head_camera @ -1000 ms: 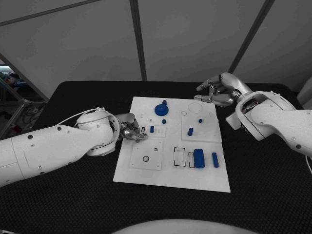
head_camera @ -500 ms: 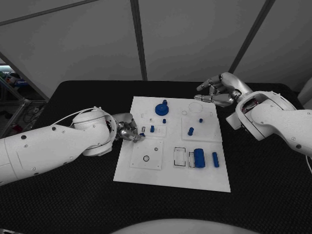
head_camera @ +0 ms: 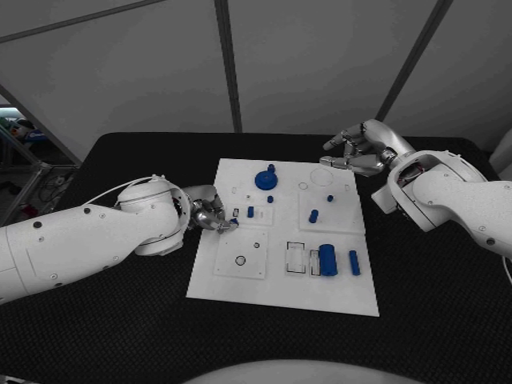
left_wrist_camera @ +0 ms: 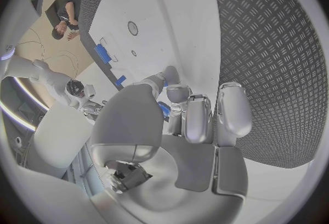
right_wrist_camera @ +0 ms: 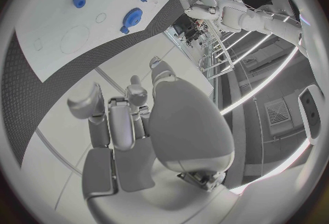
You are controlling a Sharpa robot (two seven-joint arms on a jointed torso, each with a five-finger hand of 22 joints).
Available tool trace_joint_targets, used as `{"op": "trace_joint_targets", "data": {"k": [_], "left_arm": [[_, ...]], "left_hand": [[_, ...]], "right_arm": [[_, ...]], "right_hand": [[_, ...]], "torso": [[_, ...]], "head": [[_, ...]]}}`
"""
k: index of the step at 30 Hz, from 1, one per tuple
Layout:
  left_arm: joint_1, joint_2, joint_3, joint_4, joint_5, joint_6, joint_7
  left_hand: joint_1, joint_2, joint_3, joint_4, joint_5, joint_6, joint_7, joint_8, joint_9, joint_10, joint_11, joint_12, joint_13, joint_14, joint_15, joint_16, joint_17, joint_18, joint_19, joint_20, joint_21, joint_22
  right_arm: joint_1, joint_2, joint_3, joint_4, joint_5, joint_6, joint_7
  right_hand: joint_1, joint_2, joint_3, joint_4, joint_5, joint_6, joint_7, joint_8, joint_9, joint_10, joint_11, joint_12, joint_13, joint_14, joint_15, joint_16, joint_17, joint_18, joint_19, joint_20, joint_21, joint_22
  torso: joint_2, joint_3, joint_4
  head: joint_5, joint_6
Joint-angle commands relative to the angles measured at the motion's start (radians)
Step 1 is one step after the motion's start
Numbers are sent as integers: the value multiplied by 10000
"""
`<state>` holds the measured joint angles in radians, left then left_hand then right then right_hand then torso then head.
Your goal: Assemble the parts on the task board
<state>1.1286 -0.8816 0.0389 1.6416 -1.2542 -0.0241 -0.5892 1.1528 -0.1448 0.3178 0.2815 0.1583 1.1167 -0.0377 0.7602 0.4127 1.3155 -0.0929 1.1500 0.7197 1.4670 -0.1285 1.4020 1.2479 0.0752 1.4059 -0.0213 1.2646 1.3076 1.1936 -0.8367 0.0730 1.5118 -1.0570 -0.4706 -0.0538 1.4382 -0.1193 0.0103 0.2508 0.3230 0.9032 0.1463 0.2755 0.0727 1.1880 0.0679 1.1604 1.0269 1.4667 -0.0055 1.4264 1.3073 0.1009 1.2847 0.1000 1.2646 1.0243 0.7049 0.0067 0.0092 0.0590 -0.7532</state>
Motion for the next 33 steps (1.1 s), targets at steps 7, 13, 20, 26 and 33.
{"op": "trace_joint_targets", "data": {"k": [7,13,20,26,33], "left_arm": [[19,20,26,-111,13,-65,-8],[23,50,29,-187,51,0,-21],[25,43,30,-199,67,15,-22],[26,18,38,-164,69,-16,-13],[25,-17,60,-109,69,-61,27]], "left_hand": [[-26,36,171,41,-45,57,-15,38,-22,119,2,7,24,382,-33,49,16,41,53,42,41,270],[143,42,456,-72,-44,43,-30,26,-39,139,-9,-15,34,384,-38,47,16,42,55,41,39,294],[218,10,587,-134,-52,33,-29,23,-45,140,-9,-35,24,384,-39,46,15,41,54,41,35,303],[303,-20,756,-211,-56,19,-29,19,-52,143,-9,-55,23,386,-38,47,19,42,53,42,28,314],[329,-60,844,-247,-59,10,-25,16,-56,145,-8,-65,22,386,-37,46,18,42,52,43,24,320]], "right_arm": [[5,13,6,8,-27,48,65],[5,12,6,16,-27,48,65],[4,2,6,23,-27,44,65],[4,4,6,22,-27,44,67],[1,18,6,8,-27,47,74]], "right_hand": [[-25,70,-12,8,35,74,-11,36,12,-7,-76,-9,-7,469,-89,-67,281,104,-6,-62,-51,-13],[-25,70,-12,8,35,74,-11,36,12,-7,-76,-9,-7,469,-89,-67,281,104,-6,-62,-51,-13],[-25,70,-12,8,35,74,-11,36,12,-7,-76,-9,-7,469,-89,-67,281,104,-6,-62,-51,-13],[-25,70,-12,8,35,74,-11,36,12,-7,-76,-9,-7,469,-89,-67,281,104,-6,-62,-51,-13],[-25,70,-12,8,35,74,-11,36,12,-7,-76,-9,-7,469,-89,-67,281,104,-6,-62,-51,-13]], "torso": [[0,5,-6],[-4,8,-8],[0,2,-5],[-5,-7,10],[-3,-6,4]], "head": [[26,-16],[31,-37],[13,-30],[14,-25],[30,-27]]}}
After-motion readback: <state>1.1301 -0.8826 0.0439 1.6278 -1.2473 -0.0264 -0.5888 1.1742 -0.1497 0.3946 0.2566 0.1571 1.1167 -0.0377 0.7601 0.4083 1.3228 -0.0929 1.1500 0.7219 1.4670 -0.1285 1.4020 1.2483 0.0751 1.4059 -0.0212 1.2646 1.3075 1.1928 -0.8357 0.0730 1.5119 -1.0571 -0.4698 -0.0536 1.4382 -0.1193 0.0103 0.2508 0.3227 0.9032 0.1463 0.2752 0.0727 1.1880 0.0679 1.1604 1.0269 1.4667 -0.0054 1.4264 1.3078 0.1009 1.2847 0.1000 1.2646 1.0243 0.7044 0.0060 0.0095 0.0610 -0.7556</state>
